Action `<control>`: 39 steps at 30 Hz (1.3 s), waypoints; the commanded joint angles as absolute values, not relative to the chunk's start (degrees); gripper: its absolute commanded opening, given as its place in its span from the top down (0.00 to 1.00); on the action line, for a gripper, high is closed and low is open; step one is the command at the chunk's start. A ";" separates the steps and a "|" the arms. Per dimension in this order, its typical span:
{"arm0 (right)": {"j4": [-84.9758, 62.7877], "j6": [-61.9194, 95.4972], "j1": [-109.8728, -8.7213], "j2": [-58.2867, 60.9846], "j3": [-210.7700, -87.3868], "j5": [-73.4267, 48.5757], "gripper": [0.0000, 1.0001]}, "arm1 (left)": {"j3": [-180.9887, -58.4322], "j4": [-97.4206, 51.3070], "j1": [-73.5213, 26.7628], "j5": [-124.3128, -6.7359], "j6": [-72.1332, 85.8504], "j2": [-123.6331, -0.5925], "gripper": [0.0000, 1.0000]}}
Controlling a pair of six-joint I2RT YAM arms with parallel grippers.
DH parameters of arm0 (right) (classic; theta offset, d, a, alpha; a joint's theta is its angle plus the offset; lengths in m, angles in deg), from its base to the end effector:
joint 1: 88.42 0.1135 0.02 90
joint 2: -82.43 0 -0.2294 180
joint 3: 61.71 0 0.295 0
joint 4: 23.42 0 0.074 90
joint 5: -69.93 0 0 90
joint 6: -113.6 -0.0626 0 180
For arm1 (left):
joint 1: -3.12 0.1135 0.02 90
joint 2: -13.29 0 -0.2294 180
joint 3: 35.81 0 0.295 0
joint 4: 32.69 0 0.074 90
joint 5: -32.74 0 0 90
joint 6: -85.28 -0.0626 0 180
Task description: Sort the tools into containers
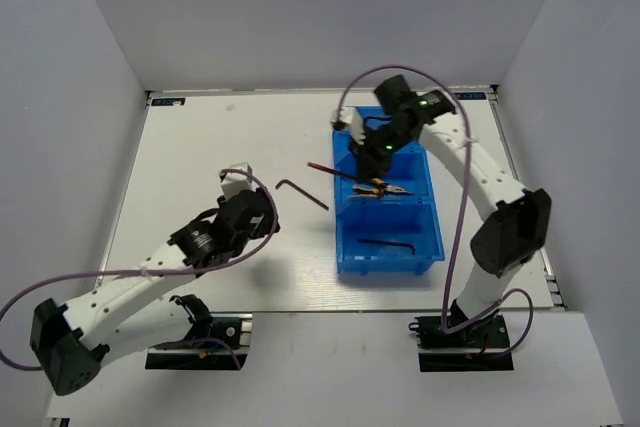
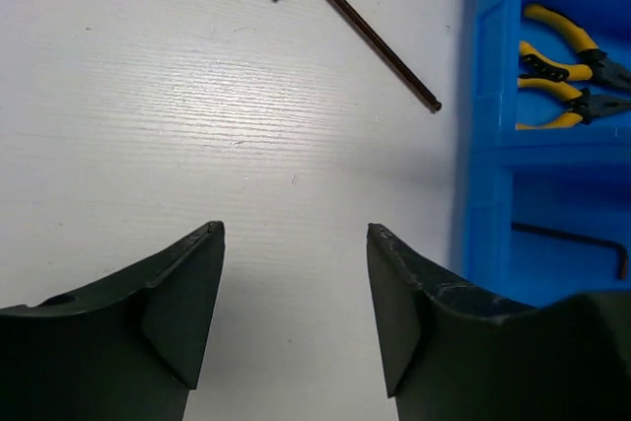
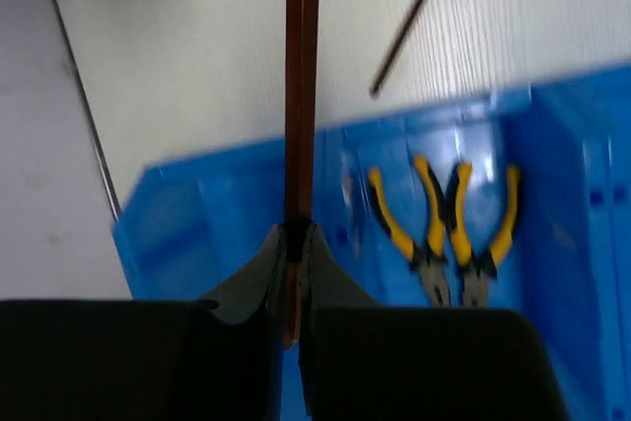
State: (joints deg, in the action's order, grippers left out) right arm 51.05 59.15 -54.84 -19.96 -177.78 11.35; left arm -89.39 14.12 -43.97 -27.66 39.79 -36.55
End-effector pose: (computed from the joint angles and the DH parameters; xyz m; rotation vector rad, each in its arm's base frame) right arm 0.3302 0.2584 0.2961 -1.5943 1.9860 0.7029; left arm 0.1998 -0.1696 0.2204 -0.2033 2.2115 -0.2802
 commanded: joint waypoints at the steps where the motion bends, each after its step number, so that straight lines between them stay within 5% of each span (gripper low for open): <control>1: 63.41 76.67 -61.60 -14.53 -171.90 12.01 1.00 | -92.45 10.36 -44.08 -24.48 41.59 -40.57 0.32; 6: 67.51 87.49 -65.57 -8.82 -161.62 11.59 1.00 | -95.61 3.66 -42.85 -25.89 40.37 -49.79 0.37; 12: 63.11 86.89 -65.92 -5.90 -152.73 9.99 1.00 | -107.12 6.63 -40.39 -26.94 42.73 -65.44 0.14; 15: 60.48 84.18 -65.66 -5.55 -150.10 7.28 1.00 | -112.66 10.59 -39.25 -28.08 47.30 -72.28 0.10; 16: 59.51 83.99 -65.92 -5.64 -149.56 6.57 0.80 | -115.10 11.56 -39.24 -28.87 48.62 -73.97 0.10; 19: 59.85 82.84 -66.53 -5.38 -149.29 6.12 0.43 | -119.68 16.82 -38.72 -30.01 53.28 -79.84 0.10; 22: 58.63 79.87 -67.06 -2.75 -148.68 7.26 0.37 | -123.03 21.48 -38.19 -30.02 60.38 -84.16 0.14; 24: 56.96 78.45 -67.77 -1.77 -148.24 7.62 0.37 | -124.26 25.00 -38.19 -30.71 65.65 -85.84 0.16; 29: 55.55 71.86 -69.88 2.18 -148.15 10.34 0.58 | -128.39 26.51 -37.66 -32.92 71.47 -90.85 0.32; 39: 53.26 69.48 -74.62 10.53 -140.69 13.42 0.58 | -140.44 33.09 -36.08 -32.92 73.68 -103.86 0.38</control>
State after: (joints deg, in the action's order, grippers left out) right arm 54.20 70.69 -73.51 8.32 -141.98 10.96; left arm -138.04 29.11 -37.33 -33.58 71.83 -102.80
